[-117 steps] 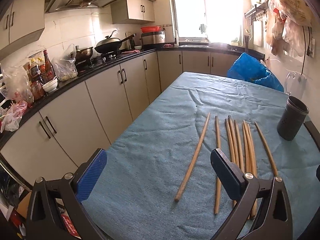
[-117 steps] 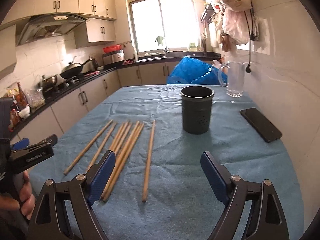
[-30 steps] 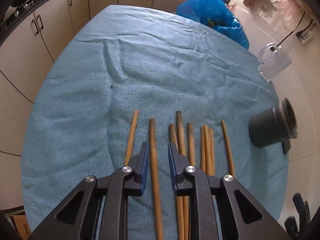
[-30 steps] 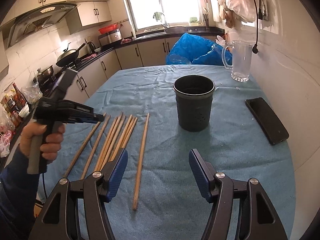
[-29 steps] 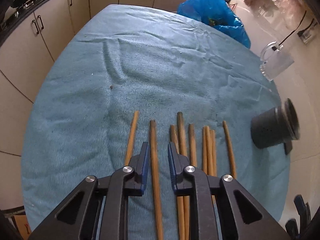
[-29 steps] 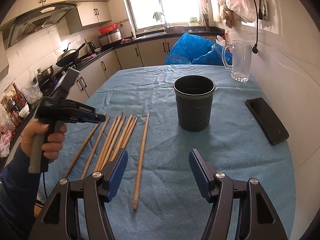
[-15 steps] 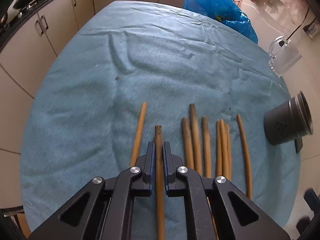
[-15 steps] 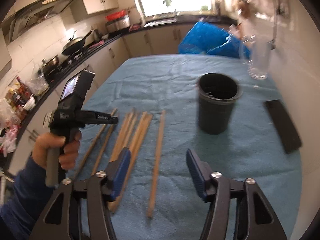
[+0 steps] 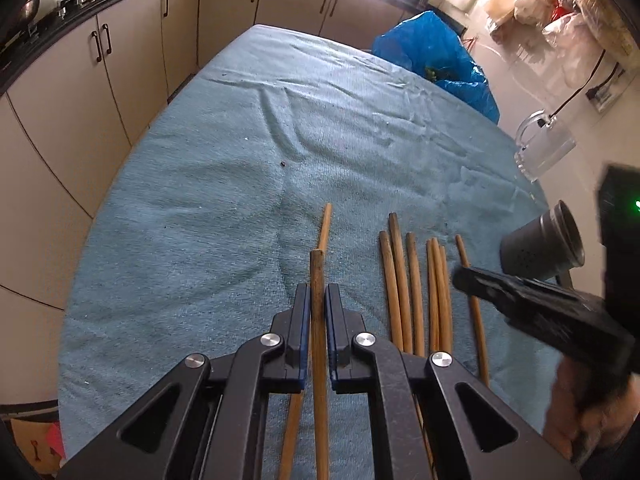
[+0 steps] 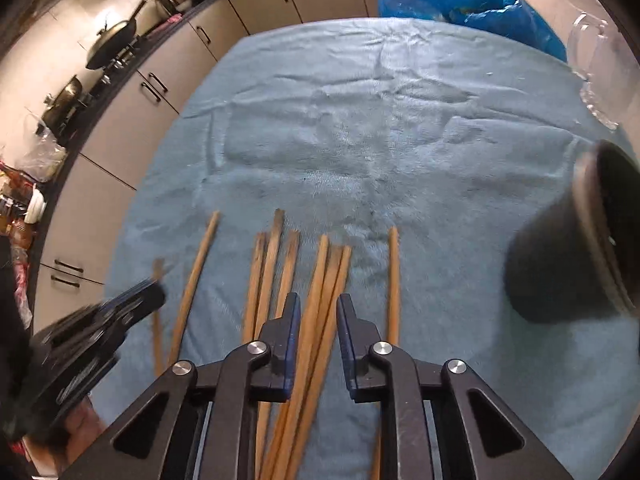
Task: Organize utensils
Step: 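Close the left gripper on a wooden chopstick while the right gripper grasps another, then lift the chopsticks upright and carry both toward the black cup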
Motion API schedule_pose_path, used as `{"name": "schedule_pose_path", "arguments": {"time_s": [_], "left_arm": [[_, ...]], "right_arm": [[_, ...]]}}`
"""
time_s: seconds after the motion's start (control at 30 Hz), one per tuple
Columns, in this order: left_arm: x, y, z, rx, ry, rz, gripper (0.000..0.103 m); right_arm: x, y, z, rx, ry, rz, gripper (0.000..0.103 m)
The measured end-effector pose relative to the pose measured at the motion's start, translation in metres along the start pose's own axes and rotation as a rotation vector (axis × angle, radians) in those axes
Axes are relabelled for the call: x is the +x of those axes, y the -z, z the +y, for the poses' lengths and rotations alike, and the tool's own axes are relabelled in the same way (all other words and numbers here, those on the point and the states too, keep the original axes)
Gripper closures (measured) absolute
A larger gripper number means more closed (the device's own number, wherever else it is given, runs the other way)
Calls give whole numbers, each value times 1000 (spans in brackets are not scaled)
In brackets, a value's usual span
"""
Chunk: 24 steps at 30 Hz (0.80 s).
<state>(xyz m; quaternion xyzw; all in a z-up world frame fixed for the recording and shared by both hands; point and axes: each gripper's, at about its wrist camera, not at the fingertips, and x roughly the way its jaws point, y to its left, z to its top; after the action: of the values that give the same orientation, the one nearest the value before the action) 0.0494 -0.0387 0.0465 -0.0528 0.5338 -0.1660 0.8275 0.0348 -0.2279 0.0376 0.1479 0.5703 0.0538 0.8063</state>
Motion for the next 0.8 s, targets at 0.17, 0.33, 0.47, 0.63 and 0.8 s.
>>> {"name": "schedule_pose_path", "arguments": {"time_s": [0.17,0.33,0.47,0.63,0.8], "left_arm": [[-2,2,1,-1,11,-4,96],[-1,2,0,0,19,-3,96],[-4,1,-3,2,20,-8,96],[-21,0,-8,6,27,-43,96],[-52,3,-22,29,28,-113,96]], "right_arm": [[17,-12,8,-7,46,19,90],[25,-16,16,-39,83,28,96],[21,-15,10,-10,35,20,97],[-15,-5,1,11,-45,-66,97],[-73,16,3,-10,-113,-224,97]]}}
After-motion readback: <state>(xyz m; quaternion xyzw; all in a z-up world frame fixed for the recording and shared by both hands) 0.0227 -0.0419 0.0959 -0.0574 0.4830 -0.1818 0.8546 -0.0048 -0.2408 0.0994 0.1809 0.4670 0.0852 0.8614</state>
